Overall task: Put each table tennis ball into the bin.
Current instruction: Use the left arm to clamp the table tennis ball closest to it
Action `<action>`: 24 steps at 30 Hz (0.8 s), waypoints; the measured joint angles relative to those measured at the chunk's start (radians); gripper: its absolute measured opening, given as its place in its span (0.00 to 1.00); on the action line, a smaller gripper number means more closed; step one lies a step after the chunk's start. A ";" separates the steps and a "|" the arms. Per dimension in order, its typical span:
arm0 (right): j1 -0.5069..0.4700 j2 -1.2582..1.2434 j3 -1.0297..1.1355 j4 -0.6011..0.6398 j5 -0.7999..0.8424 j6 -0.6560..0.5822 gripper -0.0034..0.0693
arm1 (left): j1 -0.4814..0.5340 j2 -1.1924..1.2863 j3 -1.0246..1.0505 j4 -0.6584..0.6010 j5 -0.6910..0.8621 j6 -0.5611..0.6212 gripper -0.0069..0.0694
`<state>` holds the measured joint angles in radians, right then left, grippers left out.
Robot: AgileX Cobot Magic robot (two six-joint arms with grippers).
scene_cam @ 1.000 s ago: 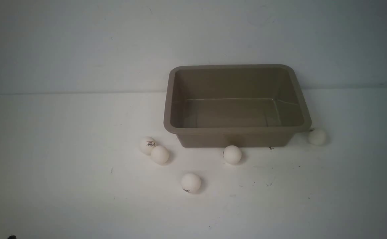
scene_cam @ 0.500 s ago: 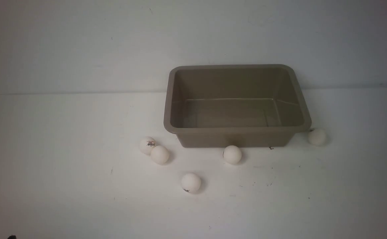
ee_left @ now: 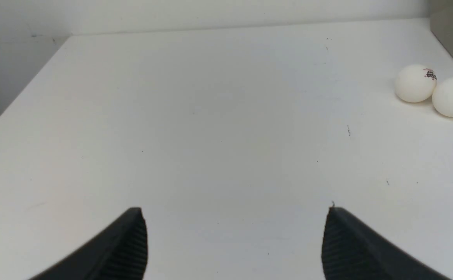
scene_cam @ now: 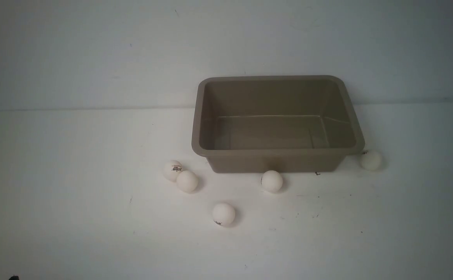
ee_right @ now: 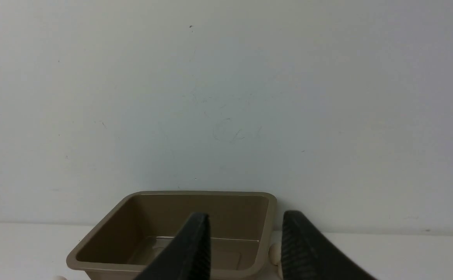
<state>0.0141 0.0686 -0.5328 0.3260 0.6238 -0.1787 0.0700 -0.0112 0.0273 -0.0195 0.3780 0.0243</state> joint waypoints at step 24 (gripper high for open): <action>0.000 0.000 0.000 0.004 0.052 0.000 0.38 | 0.000 0.000 0.001 -0.179 -0.369 -0.091 0.80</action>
<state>0.0141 0.0686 -0.5328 0.3298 0.6758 -0.1787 0.0700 -0.0112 0.0283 -0.1982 0.0092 -0.0662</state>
